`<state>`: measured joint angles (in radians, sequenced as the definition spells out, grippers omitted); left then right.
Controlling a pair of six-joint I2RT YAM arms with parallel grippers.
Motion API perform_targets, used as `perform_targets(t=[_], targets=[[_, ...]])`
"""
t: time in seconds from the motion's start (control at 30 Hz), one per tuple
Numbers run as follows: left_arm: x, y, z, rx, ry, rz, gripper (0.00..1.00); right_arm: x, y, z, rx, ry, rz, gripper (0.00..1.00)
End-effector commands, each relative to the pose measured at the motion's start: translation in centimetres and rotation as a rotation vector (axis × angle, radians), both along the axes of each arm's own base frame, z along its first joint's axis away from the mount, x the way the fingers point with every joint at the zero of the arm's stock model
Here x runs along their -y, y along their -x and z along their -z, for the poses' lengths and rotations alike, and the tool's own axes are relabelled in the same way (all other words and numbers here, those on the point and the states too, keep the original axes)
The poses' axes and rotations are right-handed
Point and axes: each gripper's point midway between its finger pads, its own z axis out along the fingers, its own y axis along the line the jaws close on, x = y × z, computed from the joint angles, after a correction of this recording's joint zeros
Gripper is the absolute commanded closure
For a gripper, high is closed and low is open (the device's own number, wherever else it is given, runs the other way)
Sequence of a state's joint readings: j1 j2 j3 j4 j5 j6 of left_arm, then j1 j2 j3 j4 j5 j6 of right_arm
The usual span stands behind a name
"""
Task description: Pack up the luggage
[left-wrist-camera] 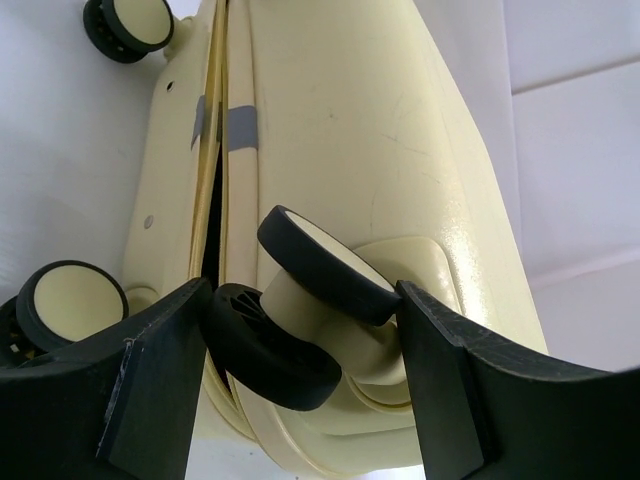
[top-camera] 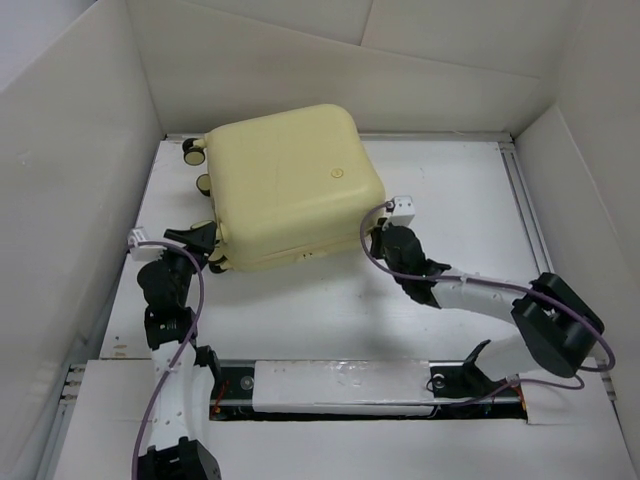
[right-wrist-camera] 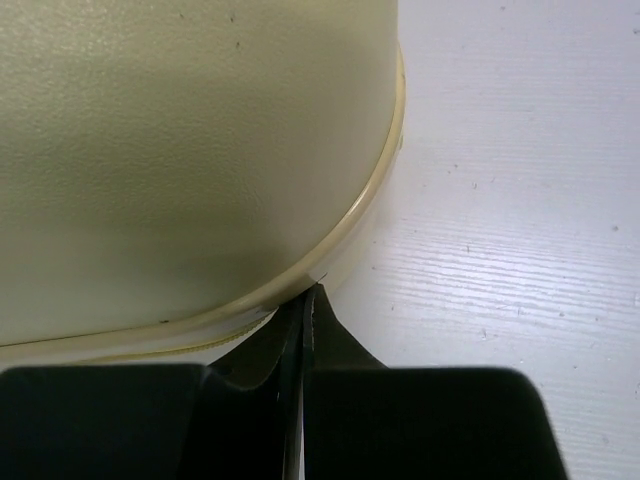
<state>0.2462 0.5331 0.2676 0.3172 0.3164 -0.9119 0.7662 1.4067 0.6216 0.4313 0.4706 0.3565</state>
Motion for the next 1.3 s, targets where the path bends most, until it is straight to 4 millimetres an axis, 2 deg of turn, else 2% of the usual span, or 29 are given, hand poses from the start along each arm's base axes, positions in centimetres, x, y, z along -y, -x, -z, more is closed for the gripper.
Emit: perform_targets(t=[0.0, 0.07, 0.1, 0.17, 0.2, 0.27, 0.3, 0.33, 0.37, 0.43, 0.47, 0.5, 0.53, 0.57, 0.6, 0.67, 0.7, 0.73, 0.83, 0.87, 0.9, 0.93, 0.97, 1.0, 1.03, 1.07, 1.1, 1.17, 1.27], targets=[[6.5, 2.4, -1.9, 0.078, 0.011, 0.354, 1.0, -8.8, 3.5, -4.3, -0.003, -0.222, -0.335, 1.0], [6.6, 2.5, -1.9, 0.08, 0.001, 0.365, 1.0, -4.5, -0.3, -6.3, 0.04, -0.232, -0.259, 1.0], [6.6, 2.5, -1.9, 0.08, 0.001, 0.365, 1.0, -4.1, -1.2, -8.4, 0.062, -0.263, -0.318, 1.0], [6.8, 2.6, -1.5, 0.068, 0.02, 0.373, 1.0, -2.3, -3.5, -9.2, 0.062, -0.237, -0.337, 1.0], [6.8, 2.6, -2.0, 0.09, 0.011, 0.374, 1.0, -1.4, -4.6, -9.0, 0.038, -0.214, -0.334, 1.0], [6.8, 2.7, -2.0, 0.094, 0.022, 0.373, 1.0, -4.0, -2.6, -7.9, -0.02, -0.203, -0.44, 1.0], [7.0, 2.8, -2.0, 0.094, 0.022, 0.382, 1.0, -7.6, 1.2, -6.8, -0.036, -0.207, -0.536, 1.0], [7.0, 2.8, -1.5, 0.085, 0.026, 0.382, 1.0, -7.5, 4.5, -2.0, -0.115, -0.189, -0.527, 1.0], [7.0, 2.9, -1.9, 0.104, 0.018, 0.383, 1.0, -9.0, 6.3, -3.3, -0.039, -0.271, -0.562, 1.0], [7.0, 3.1, -0.8, 0.092, 0.023, 0.383, 1.0, -11.0, 10.9, -1.5, -0.099, -0.365, -0.581, 1.0], [7.1, 3.2, -0.6, 0.095, 0.034, 0.382, 1.0, -11.4, 12.1, -1.7, -0.082, -0.407, -0.596, 1.0], [7.2, 3.3, -0.5, 0.098, 0.033, 0.393, 1.0, -12.0, 12.7, -1.5, -0.1, -0.397, -0.613, 1.0], [7.2, 3.3, -0.2, 0.098, 0.033, 0.393, 1.0, -12.2, 11.9, -1.4, -0.1, -0.362, -0.594, 1.0], [7.4, 3.3, 0.0, 0.089, 0.037, 0.405, 1.0, -13.1, 9.8, -4.6, -0.032, -0.363, -0.54, 1.0], [7.4, 3.3, 0.2, 0.081, 0.041, 0.405, 1.0, -12.8, 8.8, -2.9, -0.087, -0.276, -0.516, 1.0], [7.7, 3.5, 0.2, 0.08, 0.042, 0.429, 1.0, -12.5, 5.5, -4.6, -0.078, -0.277, -0.529, 1.0], [7.8, 3.8, -0.5, 0.108, 0.03, 0.43, 1.0, -13.4, 4.2, -7.1, -0.047, -0.301, -0.535, 1.0], [7.8, 3.9, -0.3, 0.107, 0.041, 0.43, 1.0, -14.0, 3.7, -6.9, -0.061, -0.292, -0.533, 1.0], [7.9, 4.2, -0.8, 0.125, 0.044, 0.43, 1.0, -19.0, 7.1, -8.3, -0.027, -0.354, -0.601, 1.0], [7.9, 4.2, -0.8, 0.125, 0.044, 0.43, 1.0, -20.6, 8.8, -7.8, -0.041, -0.399, -0.626, 1.0], [7.9, 4.2, -0.8, 0.125, 0.044, 0.43, 1.0, -23.1, 12.2, -7.7, -0.044, -0.432, -0.686, 1.0], [8.1, 4.3, -0.8, 0.125, 0.044, 0.444, 1.0, -25.4, 13.2, -6.3, -0.042, -0.442, -0.723, 1.0], [8.1, 4.4, -1.0, 0.133, 0.04, 0.445, 1.0, -26.7, 14.0, -5.5, -0.061, -0.44, -0.743, 1.0], [8.4, 4.7, -1.0, 0.132, 0.04, 0.469, 1.0, -28.3, 15.8, -5.2, -0.076, -0.439, -0.793, 1.0], [8.6, 4.9, -1.5, 0.148, 0.033, 0.48, 1.0, -29.6, 16.4, -5.6, -0.074, -0.449, -0.821, 1.0], [8.8, 5.1, -1.8, 0.16, 0.027, 0.492, 1.0, -30.3, 17.2, -4.4, -0.089, -0.437, -0.835, 1.0], [8.8, 5.1, -2.4, 0.164, 0.017, 0.492, 1.0, -30.9, 19.1, -3.8, -0.104, -0.428, -0.868, 1.0], [8.9, 5.5, -2.3, 0.153, 0.005, 0.502, 1.0, -31.6, 20.0, -3.6, -0.102, -0.431, -0.882, 1.0], [9.6, 6.3, -3.5, 0.156, -0.005, 0.557, 1.0, -32.2, 20.6, -3.1, -0.087, -0.403, -0.914, 1.0]])
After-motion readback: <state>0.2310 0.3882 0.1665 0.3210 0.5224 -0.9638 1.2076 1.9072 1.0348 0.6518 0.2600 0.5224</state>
